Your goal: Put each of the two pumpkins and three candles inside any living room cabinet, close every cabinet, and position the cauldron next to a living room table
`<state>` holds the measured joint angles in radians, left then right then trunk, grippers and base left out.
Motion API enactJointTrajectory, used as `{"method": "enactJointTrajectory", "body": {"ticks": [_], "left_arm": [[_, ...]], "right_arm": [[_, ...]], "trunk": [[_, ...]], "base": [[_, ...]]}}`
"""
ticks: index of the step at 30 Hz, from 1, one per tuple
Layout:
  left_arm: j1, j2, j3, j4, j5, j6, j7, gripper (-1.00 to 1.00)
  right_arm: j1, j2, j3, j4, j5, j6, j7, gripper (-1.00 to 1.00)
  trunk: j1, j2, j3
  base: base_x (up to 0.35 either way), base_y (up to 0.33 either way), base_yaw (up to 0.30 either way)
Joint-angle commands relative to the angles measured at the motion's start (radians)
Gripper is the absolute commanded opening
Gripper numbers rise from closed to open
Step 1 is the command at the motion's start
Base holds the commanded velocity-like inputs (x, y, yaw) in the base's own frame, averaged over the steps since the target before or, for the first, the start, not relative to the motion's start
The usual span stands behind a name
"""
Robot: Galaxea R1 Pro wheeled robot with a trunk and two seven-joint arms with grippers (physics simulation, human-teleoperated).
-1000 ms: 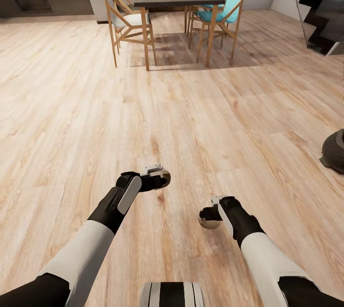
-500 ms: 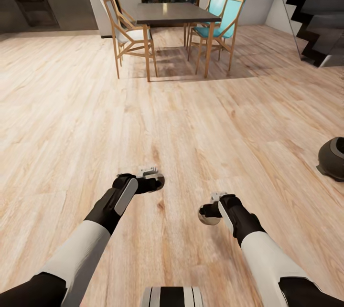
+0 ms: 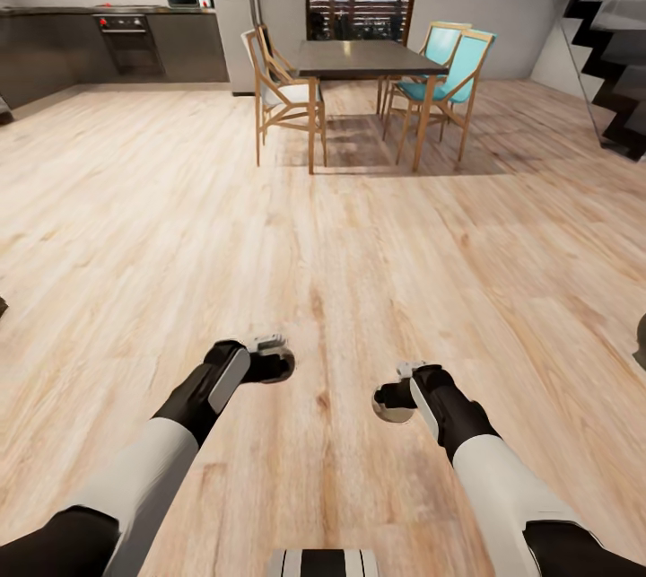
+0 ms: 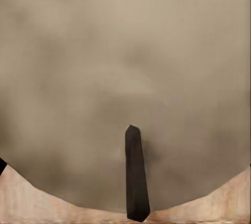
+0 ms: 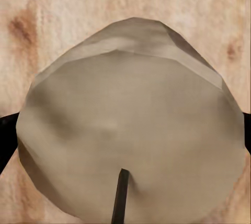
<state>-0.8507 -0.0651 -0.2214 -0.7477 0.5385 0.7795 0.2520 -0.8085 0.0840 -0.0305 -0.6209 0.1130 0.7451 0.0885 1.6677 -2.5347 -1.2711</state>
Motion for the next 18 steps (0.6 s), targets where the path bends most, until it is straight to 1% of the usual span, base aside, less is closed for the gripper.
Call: {"method": "enactJointTrajectory", "body": {"ticks": [1, 7, 9, 12, 14, 16, 18], "left_arm": [[-0.001, 0.001, -0.003, 0.012, 0.011, 0.001, 0.009, -1.00], [-0.001, 0.004, -0.003, 0.039, 0.011, 0.002, 0.009, -1.00], [-0.001, 0.006, -0.003, 0.054, 0.012, 0.002, 0.008, -1.00], [-0.001, 0.007, -0.003, 0.113, 0.014, -0.004, 0.007, -1.00], [-0.001, 0.007, 0.002, 0.158, 0.015, -0.025, 0.005, -1.00], [-0.001, 0.006, 0.013, 0.202, 0.016, -0.061, 0.001, -1.00], [-0.001, 0.006, 0.021, 0.265, 0.017, -0.103, -0.001, -1.00]], "right_arm": [[0.000, 0.000, -0.003, -0.002, 0.010, 0.005, 0.008, -1.00], [0.000, 0.000, -0.003, -0.013, 0.010, 0.007, 0.008, -1.00], [0.000, 0.000, -0.003, -0.014, 0.010, 0.008, 0.008, -1.00], [0.000, 0.000, -0.002, -0.016, 0.011, 0.007, 0.008, -1.00], [0.000, 0.000, -0.001, -0.017, 0.011, 0.006, 0.008, -1.00], [0.001, -0.005, 0.001, -0.016, 0.011, 0.006, 0.008, -1.00], [0.001, -0.010, 0.001, -0.016, 0.011, 0.005, 0.008, -1.00]], "trunk": [[-0.001, 0.000, 0.004], [-0.003, 0.001, 0.033], [-0.004, 0.002, 0.042], [-0.006, 0.003, 0.054], [-0.006, 0.003, 0.062], [-0.007, 0.003, 0.070], [-0.008, 0.004, 0.077]], "base": [[0.000, 0.000, 0.262], [0.000, 0.000, 0.251], [0.000, 0.000, 0.159], [0.000, 0.000, 0.065], [0.000, 0.000, 0.024], [0.000, 0.000, 0.038], [0.000, 0.000, 0.146]]}}
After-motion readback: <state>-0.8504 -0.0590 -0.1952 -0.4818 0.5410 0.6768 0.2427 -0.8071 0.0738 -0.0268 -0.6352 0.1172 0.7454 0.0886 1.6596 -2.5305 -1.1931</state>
